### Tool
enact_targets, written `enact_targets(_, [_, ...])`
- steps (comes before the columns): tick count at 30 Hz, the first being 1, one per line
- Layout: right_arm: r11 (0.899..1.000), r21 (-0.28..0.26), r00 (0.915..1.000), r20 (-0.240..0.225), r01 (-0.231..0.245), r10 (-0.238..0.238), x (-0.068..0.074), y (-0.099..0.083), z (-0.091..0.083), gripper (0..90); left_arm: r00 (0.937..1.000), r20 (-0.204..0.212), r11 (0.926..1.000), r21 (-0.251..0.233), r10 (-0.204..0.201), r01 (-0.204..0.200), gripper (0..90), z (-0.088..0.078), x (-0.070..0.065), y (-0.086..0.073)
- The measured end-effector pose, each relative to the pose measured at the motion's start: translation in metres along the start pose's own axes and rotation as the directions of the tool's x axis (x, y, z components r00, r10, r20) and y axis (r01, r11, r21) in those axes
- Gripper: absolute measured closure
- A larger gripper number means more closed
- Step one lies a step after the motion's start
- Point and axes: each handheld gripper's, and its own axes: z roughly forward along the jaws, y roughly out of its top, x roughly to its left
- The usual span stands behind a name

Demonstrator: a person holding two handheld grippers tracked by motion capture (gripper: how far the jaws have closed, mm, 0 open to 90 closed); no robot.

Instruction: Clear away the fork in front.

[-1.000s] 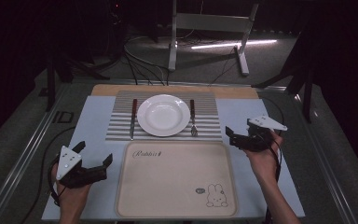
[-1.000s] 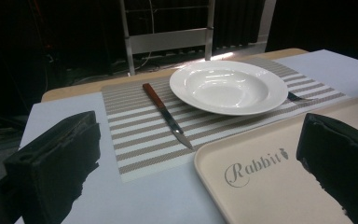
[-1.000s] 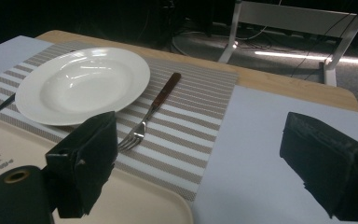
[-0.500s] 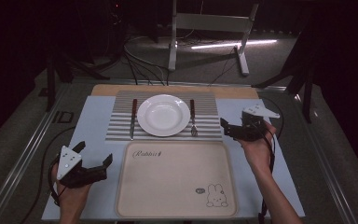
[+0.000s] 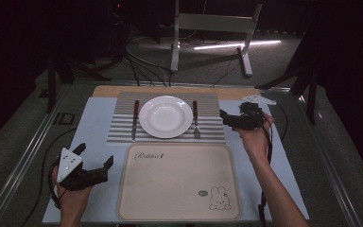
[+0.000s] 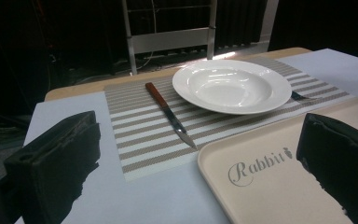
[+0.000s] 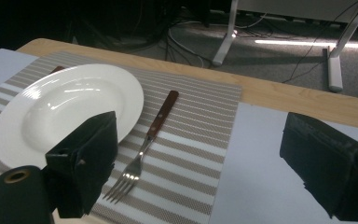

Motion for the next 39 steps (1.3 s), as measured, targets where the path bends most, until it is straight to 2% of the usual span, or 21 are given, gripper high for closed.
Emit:
enact_targets(16, [0.999, 0.027, 0.9984, 0.051, 0.024, -0.026, -0.002, 0.028, 0.031, 11.5, 1.0000, -0.003, 1.0000, 0.000, 0.001, -0.001, 0.3, 0.000, 0.001, -0.001])
enact_targets(22, [0.999, 0.039, 0.9978, 0.059, 0.027, -0.029, -0.003, 0.031, 0.043, 11.5, 1.0000, -0.004, 1.0000, -0.002, 0.002, -0.002, 0.3, 0.000, 0.001, -0.001])
enact_targets(31, [0.999, 0.048, 0.9982, 0.059, 0.000, -0.003, -0.004, 0.031, 0.060, 11.5, 1.0000, -0.002, 1.0000, -0.001, 0.003, -0.003, 0.3, 0.001, 0.001, -0.001])
enact_targets(39, [0.997, 0.077, 0.9977, 0.065, 0.012, -0.017, 0.001, 0.027, 0.082, 11.5, 1.0000, -0.001, 1.0000, 0.002, 0.007, -0.007, 0.3, 0.002, 0.001, -0.001])
